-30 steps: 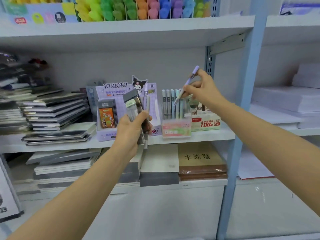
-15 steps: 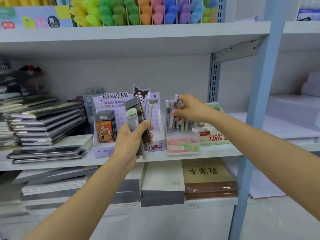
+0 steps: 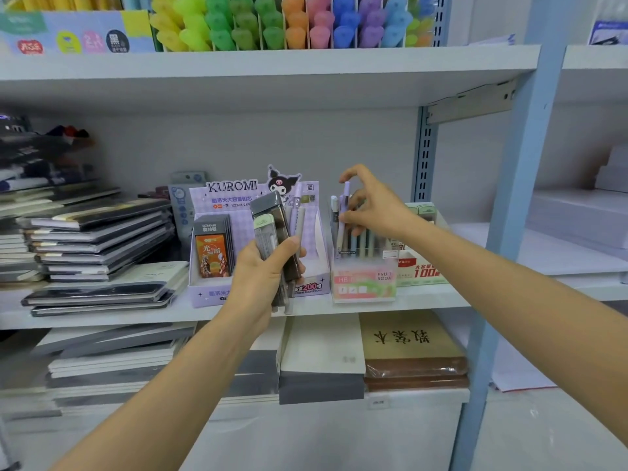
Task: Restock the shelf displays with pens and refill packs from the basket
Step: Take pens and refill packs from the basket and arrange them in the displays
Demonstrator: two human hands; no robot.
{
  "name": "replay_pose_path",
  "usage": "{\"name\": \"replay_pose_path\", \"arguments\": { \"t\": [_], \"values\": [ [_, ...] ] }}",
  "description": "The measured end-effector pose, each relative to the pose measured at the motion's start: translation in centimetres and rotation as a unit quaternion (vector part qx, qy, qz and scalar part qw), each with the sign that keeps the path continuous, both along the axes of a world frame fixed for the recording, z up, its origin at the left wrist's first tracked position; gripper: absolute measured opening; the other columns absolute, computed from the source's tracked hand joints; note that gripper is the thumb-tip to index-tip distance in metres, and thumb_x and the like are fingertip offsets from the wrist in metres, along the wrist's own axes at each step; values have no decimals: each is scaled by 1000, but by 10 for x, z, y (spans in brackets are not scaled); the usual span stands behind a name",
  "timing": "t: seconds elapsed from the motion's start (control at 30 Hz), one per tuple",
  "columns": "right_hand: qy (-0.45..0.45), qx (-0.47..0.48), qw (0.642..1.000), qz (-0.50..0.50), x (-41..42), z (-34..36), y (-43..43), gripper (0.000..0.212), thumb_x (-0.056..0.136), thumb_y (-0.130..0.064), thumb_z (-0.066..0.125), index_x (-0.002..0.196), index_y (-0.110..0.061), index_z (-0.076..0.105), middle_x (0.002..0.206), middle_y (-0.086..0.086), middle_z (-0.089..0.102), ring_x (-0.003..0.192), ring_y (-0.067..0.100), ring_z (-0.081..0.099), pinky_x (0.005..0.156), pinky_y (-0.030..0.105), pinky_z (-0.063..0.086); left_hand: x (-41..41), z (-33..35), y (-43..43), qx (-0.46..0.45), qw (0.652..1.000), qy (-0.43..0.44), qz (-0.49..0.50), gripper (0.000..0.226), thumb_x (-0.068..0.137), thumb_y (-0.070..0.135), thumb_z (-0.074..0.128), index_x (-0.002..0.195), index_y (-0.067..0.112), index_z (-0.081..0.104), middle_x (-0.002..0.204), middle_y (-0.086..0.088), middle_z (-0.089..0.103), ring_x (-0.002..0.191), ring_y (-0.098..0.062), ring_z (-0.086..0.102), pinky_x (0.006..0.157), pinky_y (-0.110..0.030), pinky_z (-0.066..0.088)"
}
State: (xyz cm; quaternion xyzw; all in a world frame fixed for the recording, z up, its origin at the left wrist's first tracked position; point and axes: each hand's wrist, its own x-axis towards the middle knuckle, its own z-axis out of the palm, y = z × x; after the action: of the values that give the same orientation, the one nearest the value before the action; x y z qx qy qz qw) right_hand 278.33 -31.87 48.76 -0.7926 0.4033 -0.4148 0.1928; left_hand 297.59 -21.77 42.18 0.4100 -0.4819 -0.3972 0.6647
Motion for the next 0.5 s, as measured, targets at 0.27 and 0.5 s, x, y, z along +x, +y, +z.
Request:
{"name": "replay_pose_path", "arguments": {
  "t": [0.27, 0.5],
  "values": [
    [10, -28, 1000, -9, 0, 2, -1, 27, 101, -17, 49, 122, -11, 63, 95, 7, 69, 76, 20, 71, 61, 20, 57, 2, -1, -1, 1, 1000, 0, -1, 30, 89, 25, 68, 109, 3, 62, 78, -4, 73, 64, -13, 66, 58, -27, 55],
    [-35, 10, 998, -48, 9, 3, -6, 18, 86, -17, 72, 92, -1, 70, 73, 12, 72, 62, 21, 71, 50, 20, 54, 2, -2, -4, 2, 1000, -4, -1, 22, 89, 25, 68, 99, 6, 64, 74, -4, 72, 62, -14, 66, 59, -29, 55]
  ]
}}
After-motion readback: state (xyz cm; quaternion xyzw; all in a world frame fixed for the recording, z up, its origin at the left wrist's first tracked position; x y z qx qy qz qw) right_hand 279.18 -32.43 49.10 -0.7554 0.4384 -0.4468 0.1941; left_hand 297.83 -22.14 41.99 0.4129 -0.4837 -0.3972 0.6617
